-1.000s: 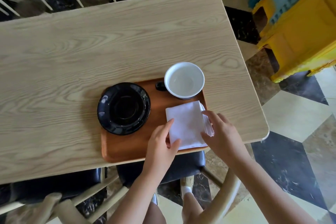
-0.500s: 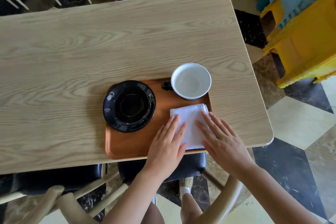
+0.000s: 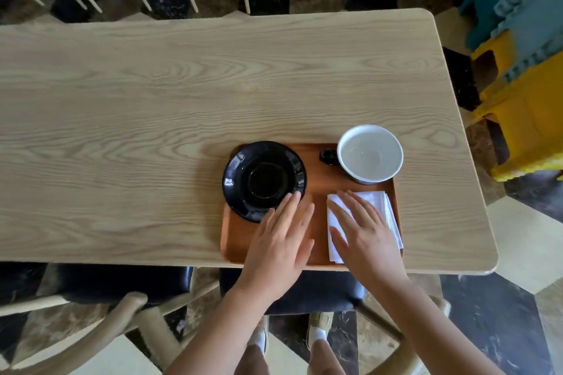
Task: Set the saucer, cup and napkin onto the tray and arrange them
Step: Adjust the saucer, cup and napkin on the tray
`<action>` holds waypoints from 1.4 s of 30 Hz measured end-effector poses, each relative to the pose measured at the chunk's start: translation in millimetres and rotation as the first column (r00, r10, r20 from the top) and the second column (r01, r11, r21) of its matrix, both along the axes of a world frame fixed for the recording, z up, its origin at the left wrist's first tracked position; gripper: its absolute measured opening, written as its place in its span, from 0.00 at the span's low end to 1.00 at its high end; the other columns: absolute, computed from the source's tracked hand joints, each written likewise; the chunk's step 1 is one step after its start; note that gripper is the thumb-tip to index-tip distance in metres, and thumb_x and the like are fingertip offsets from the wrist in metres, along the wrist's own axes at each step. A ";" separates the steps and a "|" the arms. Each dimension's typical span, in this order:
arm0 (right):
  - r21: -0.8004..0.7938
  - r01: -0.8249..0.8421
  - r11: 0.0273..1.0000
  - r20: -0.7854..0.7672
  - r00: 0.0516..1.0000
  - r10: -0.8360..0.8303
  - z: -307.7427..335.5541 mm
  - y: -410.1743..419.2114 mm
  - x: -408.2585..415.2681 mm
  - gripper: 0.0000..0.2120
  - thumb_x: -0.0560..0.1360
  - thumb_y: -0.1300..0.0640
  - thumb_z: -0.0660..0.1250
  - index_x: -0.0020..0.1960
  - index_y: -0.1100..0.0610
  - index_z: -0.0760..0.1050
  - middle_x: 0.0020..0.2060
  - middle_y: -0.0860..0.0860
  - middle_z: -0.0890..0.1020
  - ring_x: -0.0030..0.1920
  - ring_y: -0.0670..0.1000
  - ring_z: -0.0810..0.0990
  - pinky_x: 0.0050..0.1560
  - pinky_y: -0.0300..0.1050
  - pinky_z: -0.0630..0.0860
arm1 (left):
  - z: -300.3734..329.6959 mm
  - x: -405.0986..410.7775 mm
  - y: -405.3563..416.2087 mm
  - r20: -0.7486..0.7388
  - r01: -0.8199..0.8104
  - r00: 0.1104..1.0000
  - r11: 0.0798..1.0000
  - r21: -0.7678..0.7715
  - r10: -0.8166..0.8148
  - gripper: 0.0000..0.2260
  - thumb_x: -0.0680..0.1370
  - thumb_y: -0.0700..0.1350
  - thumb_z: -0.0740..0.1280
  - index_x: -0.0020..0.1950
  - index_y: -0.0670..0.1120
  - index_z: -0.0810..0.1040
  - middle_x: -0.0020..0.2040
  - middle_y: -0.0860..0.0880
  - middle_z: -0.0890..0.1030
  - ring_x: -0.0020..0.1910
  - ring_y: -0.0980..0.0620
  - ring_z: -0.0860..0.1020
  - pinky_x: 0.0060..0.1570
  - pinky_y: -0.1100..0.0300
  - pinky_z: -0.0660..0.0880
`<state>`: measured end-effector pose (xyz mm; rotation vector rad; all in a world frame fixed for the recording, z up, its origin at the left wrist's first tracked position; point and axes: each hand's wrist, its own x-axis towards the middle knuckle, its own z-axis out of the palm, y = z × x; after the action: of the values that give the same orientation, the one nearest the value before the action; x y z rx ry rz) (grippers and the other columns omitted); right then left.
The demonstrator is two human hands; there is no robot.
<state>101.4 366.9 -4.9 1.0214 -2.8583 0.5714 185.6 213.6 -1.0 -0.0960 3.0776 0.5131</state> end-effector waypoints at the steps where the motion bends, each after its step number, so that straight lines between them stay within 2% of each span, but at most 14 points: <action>1: -0.021 -0.034 0.999 -0.010 0.999 0.034 -0.5 -12.1 -0.2 0.17 0.70 0.58 0.63 0.57 0.59 0.78 0.57 0.58 0.81 0.59 0.58 0.79 0.57 0.52 0.76 | 0.6 6.9 -14.0 0.006 -0.036 0.999 0.999 -0.029 0.036 0.22 0.78 0.51 0.57 0.72 0.46 0.65 0.74 0.42 0.64 0.73 0.46 0.61 0.71 0.48 0.60; 2: -0.035 -0.073 0.997 -0.022 0.997 0.073 -1.8 -23.1 -0.5 0.17 0.69 0.60 0.63 0.57 0.59 0.78 0.57 0.57 0.81 0.58 0.57 0.79 0.57 0.50 0.76 | -0.4 14.3 -27.6 0.021 -0.062 0.998 0.997 -0.055 0.063 0.22 0.78 0.52 0.56 0.71 0.46 0.65 0.74 0.42 0.64 0.73 0.45 0.61 0.72 0.47 0.58; 4: -0.047 -0.137 0.990 -0.035 0.990 0.135 -6.1 -41.7 -1.9 0.16 0.69 0.61 0.63 0.56 0.59 0.79 0.56 0.58 0.82 0.58 0.57 0.79 0.55 0.51 0.78 | -4.3 28.0 -51.6 0.077 -0.080 0.993 0.993 -0.084 0.087 0.23 0.78 0.53 0.55 0.72 0.46 0.65 0.74 0.40 0.63 0.73 0.44 0.61 0.70 0.44 0.63; 7: -0.032 -0.156 0.987 -0.016 0.988 0.156 -16.2 -56.8 -1.6 0.12 0.69 0.62 0.68 0.52 0.60 0.81 0.54 0.59 0.83 0.58 0.58 0.79 0.46 0.54 0.81 | -8.4 40.1 -74.6 0.136 -0.057 0.988 0.989 -0.136 0.076 0.23 0.78 0.53 0.53 0.71 0.46 0.66 0.73 0.41 0.65 0.73 0.45 0.62 0.66 0.48 0.68; 9: -0.026 -0.146 0.989 -0.025 0.989 0.145 -21.1 -57.9 0.5 0.11 0.71 0.60 0.65 0.50 0.60 0.81 0.53 0.58 0.83 0.59 0.58 0.79 0.44 0.54 0.82 | -9.1 41.7 -79.7 0.143 -0.023 0.989 0.987 -0.159 0.046 0.23 0.78 0.54 0.53 0.71 0.46 0.66 0.73 0.43 0.66 0.73 0.46 0.62 0.66 0.49 0.68; 11: -0.036 -0.138 0.990 -0.041 0.990 0.137 -22.4 -56.8 2.6 0.12 0.72 0.59 0.62 0.49 0.59 0.82 0.54 0.57 0.83 0.59 0.56 0.79 0.45 0.51 0.82 | -9.1 41.2 -80.6 0.136 -0.011 0.990 0.988 -0.156 0.032 0.23 0.78 0.54 0.54 0.71 0.46 0.66 0.72 0.43 0.67 0.72 0.46 0.63 0.66 0.50 0.68; 19: -0.040 -0.152 0.988 -0.061 0.987 0.150 -18.3 -48.4 13.7 0.12 0.73 0.57 0.62 0.51 0.59 0.82 0.54 0.56 0.83 0.60 0.55 0.78 0.51 0.48 0.79 | -10.7 54.4 -80.3 0.125 0.025 0.992 0.994 -0.111 -0.011 0.23 0.79 0.54 0.54 0.72 0.46 0.64 0.73 0.43 0.65 0.74 0.46 0.60 0.66 0.50 0.68; 23: -0.029 -0.148 0.989 -0.027 0.989 0.147 -17.9 -42.1 26.4 0.10 0.72 0.60 0.68 0.52 0.59 0.81 0.56 0.56 0.82 0.62 0.55 0.77 0.55 0.48 0.77 | -9.9 64.3 -79.8 0.126 0.047 0.991 0.993 -0.107 -0.033 0.23 0.79 0.54 0.54 0.72 0.47 0.64 0.73 0.43 0.65 0.74 0.47 0.60 0.66 0.50 0.67; 25: -0.023 -0.150 0.988 -0.022 0.988 0.150 -16.5 -39.6 32.3 0.11 0.72 0.59 0.67 0.53 0.59 0.81 0.56 0.56 0.82 0.62 0.55 0.76 0.57 0.47 0.76 | -9.3 68.9 -80.0 0.130 0.056 0.991 0.992 -0.110 -0.041 0.23 0.79 0.54 0.54 0.72 0.47 0.64 0.73 0.43 0.65 0.74 0.47 0.59 0.67 0.50 0.66; 30: -0.015 -0.132 0.991 0.024 0.991 0.132 -13.3 -38.3 41.5 0.14 0.70 0.60 0.71 0.55 0.60 0.80 0.57 0.56 0.81 0.63 0.56 0.75 0.56 0.49 0.76 | -8.2 74.2 -81.2 0.132 0.056 0.990 0.993 -0.100 -0.043 0.23 0.79 0.54 0.53 0.72 0.48 0.64 0.74 0.44 0.65 0.74 0.48 0.60 0.66 0.49 0.68; 35: -0.021 -0.136 0.991 0.010 0.991 0.136 -12.3 -39.8 42.0 0.15 0.74 0.55 0.61 0.55 0.59 0.80 0.57 0.56 0.81 0.64 0.55 0.75 0.56 0.48 0.76 | -7.4 73.5 -81.6 0.136 0.062 0.990 0.992 -0.110 -0.047 0.23 0.79 0.54 0.52 0.72 0.48 0.64 0.73 0.44 0.66 0.73 0.48 0.60 0.66 0.49 0.67; 39: -0.014 -0.142 0.990 0.021 0.990 0.142 -8.4 -39.4 41.6 0.15 0.74 0.54 0.62 0.55 0.60 0.79 0.57 0.56 0.81 0.63 0.56 0.76 0.55 0.50 0.78 | -2.4 70.6 -80.5 0.129 0.066 0.990 0.991 -0.118 -0.050 0.23 0.78 0.54 0.53 0.71 0.46 0.66 0.72 0.43 0.68 0.72 0.47 0.63 0.64 0.48 0.70; 42: -0.076 -0.113 0.991 -0.022 0.994 0.112 3.5 -35.3 32.6 0.14 0.74 0.55 0.63 0.54 0.61 0.80 0.55 0.57 0.82 0.60 0.56 0.78 0.54 0.49 0.78 | 10.0 51.7 -76.0 0.066 0.060 0.996 0.993 -0.105 -0.053 0.24 0.78 0.54 0.54 0.71 0.45 0.66 0.70 0.43 0.70 0.71 0.47 0.65 0.64 0.48 0.71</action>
<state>134.1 331.5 -1.5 1.1742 -2.7534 0.6718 237.3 137.6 9.0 -0.0259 3.0350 0.3363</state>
